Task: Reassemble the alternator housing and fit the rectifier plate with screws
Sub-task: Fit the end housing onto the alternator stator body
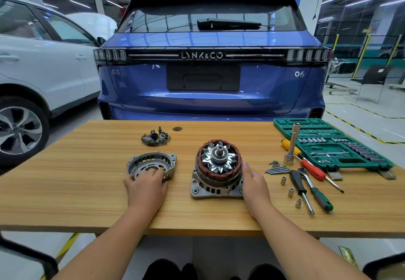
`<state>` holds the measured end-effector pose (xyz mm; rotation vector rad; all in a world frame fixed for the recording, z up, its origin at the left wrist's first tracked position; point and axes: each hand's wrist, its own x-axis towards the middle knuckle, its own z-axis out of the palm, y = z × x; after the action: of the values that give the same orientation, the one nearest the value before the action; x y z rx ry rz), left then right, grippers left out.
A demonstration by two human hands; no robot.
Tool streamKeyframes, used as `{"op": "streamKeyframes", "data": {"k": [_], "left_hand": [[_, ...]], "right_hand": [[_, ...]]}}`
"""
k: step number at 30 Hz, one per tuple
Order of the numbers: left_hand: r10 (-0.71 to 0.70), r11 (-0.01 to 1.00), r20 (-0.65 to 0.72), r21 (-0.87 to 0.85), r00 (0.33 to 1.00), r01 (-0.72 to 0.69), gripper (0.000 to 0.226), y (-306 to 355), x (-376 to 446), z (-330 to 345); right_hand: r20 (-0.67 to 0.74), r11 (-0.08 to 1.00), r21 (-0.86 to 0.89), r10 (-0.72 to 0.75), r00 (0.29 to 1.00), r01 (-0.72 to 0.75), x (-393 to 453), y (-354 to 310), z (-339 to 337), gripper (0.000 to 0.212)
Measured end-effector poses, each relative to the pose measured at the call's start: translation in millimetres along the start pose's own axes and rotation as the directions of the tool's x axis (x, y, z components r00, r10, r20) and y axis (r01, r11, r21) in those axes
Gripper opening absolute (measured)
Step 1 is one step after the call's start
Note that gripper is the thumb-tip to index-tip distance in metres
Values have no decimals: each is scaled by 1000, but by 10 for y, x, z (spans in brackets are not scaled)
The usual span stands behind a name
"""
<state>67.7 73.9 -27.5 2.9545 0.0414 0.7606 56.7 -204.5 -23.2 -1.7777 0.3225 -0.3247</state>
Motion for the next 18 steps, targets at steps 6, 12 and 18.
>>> {"op": "streamKeyframes", "data": {"k": [6, 12, 18], "left_hand": [[-123, 987, 148, -83, 981, 136, 29, -46, -40, -36], [-58, 982, 146, -171, 988, 83, 28, -23, -226, -183], [-59, 968, 124, -234, 991, 87, 25, 70, -223, -575]], "right_hand": [[-23, 997, -66, -29, 999, 28, -113, -9, -58, 32], [15, 973, -227, -37, 999, 40, -260, -4, -99, 46], [128, 877, -447, -130, 983, 174, -459, -318, -206, 68]]}}
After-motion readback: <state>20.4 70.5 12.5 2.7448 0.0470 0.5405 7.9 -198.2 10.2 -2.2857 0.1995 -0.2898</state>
